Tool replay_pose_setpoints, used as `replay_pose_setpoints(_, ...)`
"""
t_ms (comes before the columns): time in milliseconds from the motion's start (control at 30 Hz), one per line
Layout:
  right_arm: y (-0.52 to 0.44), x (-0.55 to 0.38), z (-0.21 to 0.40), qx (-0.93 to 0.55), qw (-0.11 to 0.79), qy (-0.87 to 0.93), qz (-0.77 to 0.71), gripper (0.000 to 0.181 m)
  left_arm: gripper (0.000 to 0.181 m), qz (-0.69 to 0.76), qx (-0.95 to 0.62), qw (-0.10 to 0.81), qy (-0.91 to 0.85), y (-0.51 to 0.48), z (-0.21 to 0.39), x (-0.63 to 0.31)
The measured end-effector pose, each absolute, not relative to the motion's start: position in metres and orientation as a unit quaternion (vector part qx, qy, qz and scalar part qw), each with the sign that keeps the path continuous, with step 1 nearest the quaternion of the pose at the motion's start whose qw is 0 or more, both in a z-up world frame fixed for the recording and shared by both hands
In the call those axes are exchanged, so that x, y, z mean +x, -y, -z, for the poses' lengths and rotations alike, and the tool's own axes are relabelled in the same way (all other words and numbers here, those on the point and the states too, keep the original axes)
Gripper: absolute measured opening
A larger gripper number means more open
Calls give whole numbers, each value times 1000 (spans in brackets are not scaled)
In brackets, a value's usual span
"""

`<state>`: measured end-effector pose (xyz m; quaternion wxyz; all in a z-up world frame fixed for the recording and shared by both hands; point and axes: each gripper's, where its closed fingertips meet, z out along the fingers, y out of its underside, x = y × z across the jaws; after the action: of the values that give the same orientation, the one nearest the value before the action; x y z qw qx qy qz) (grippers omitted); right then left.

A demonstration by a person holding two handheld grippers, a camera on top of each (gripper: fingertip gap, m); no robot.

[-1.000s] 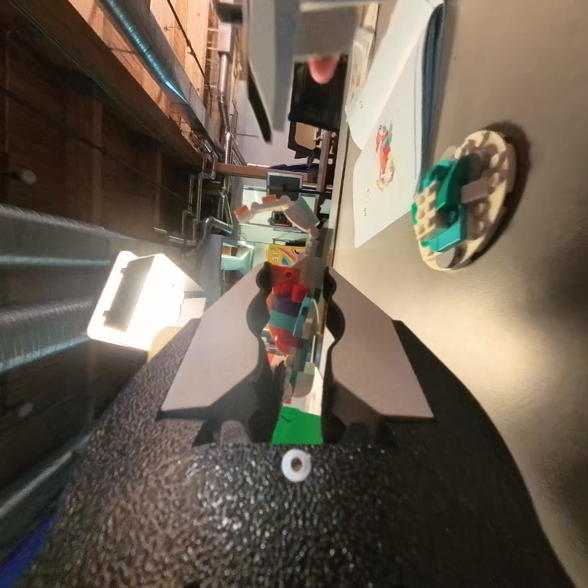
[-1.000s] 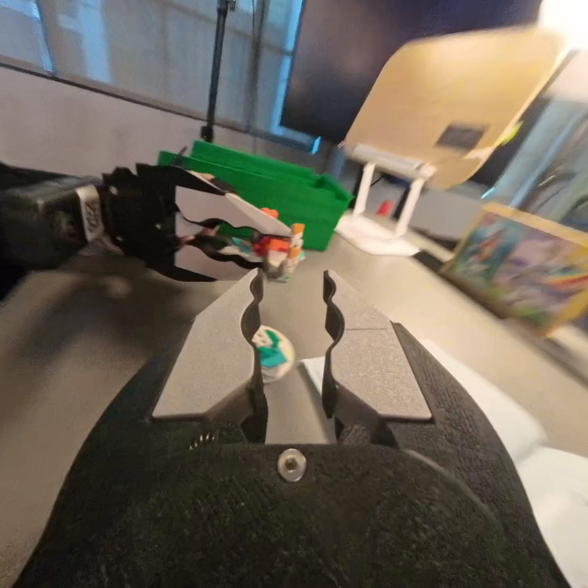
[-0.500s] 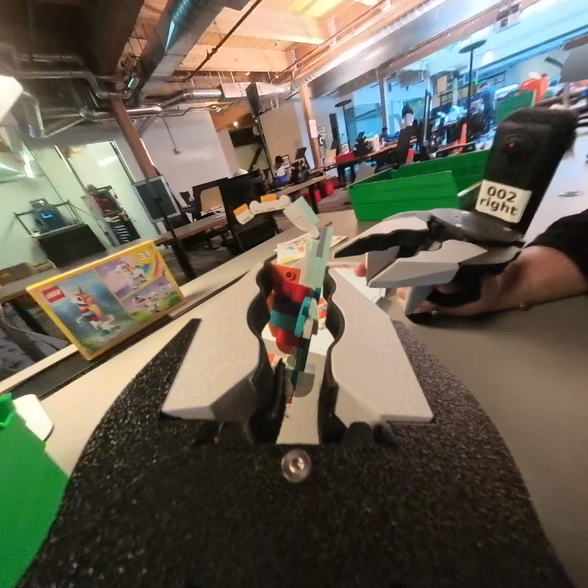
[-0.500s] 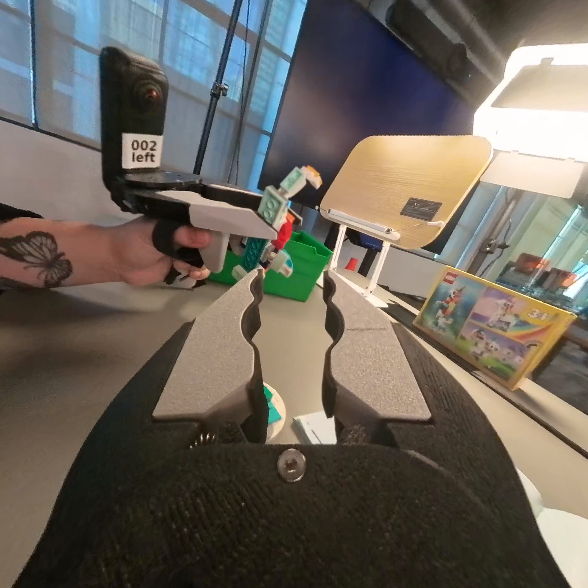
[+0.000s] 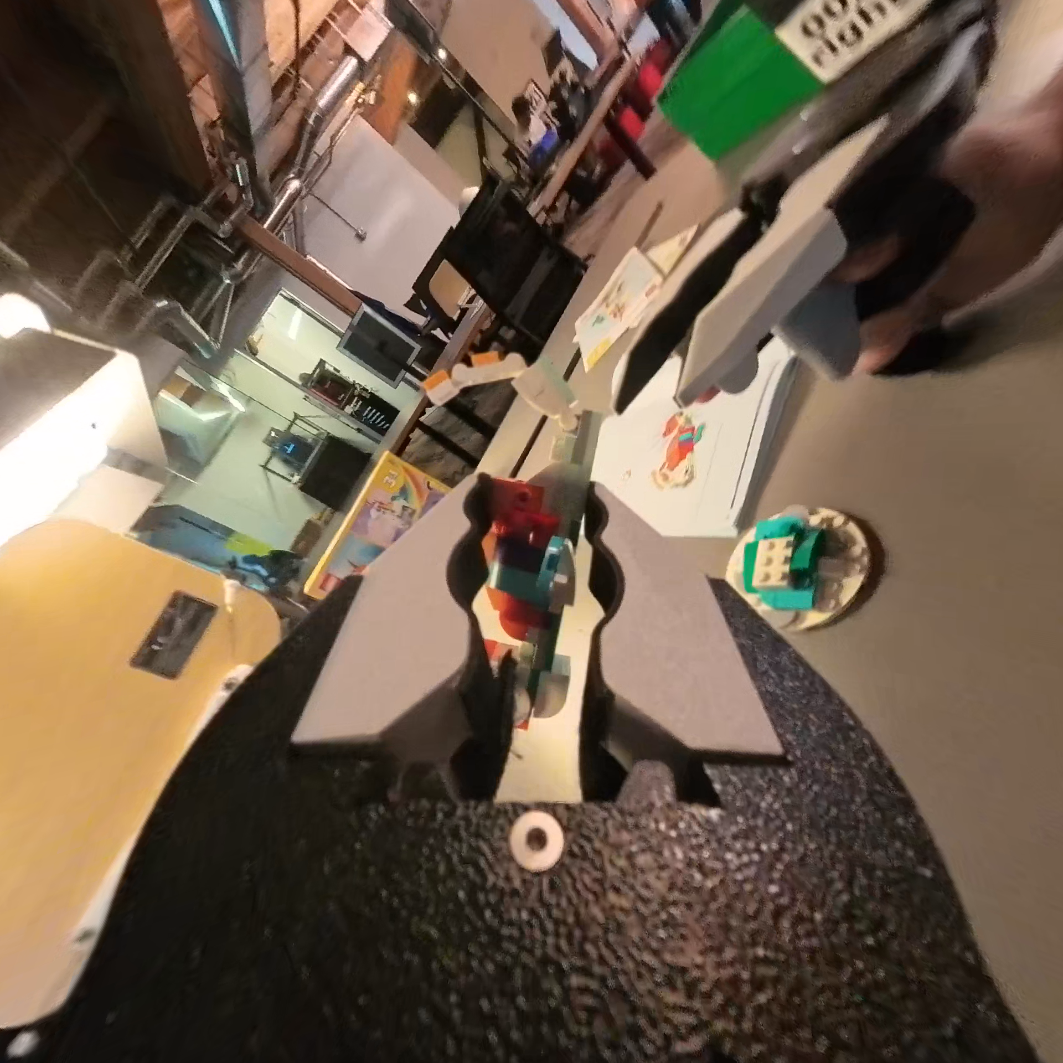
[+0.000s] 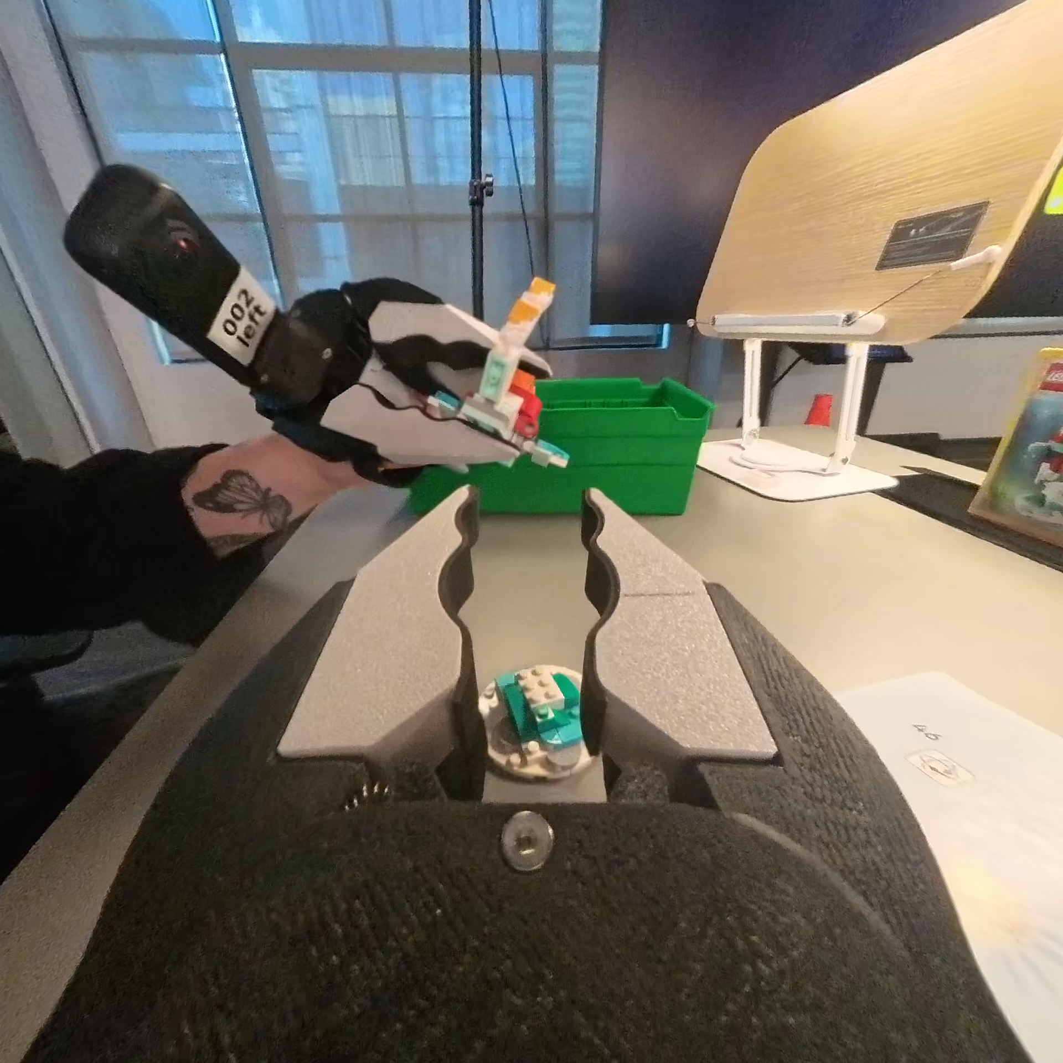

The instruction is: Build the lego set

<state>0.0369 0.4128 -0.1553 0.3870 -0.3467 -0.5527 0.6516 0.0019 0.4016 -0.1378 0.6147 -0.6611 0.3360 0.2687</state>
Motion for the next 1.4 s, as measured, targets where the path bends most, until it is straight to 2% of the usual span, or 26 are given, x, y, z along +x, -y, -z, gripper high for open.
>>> replay_pose_setpoints(233, -397, 48, 165, -358, 262, 587, -677, 38, 29, -406, -626, 477, -464, -406, 159, 4)
replay_pose_setpoints(433, -393, 43, 179, -406, 233, 602, -647, 34, 29, -460, -575, 398, -547, -413, 171, 19)
replay_pose_setpoints(700, -397, 42, 184, -416, 245, 605, -633, 18, 29, -471, -548, 385, -574, -420, 169, 35)
replay_pose_setpoints(1000, -389, 46, 180, -396, 258, 601, -644, 19, 29, -485, -534, 353, -596, -414, 167, 43)
replay_pose_setpoints(1133, -386, 45, 180, -392, 293, 602, -630, 16, 29, -500, -524, 328, -607, -409, 168, 46)
replay_pose_setpoints(1333, -380, 52, 162, -357, 345, 584, -642, 14, 31, -490, -558, 377, -554, -399, 153, 50)
replay_pose_setpoints(1400, -379, 55, 159, -345, 363, 582, -641, 14, 54, -503, -563, 397, -522, -395, 144, 47)
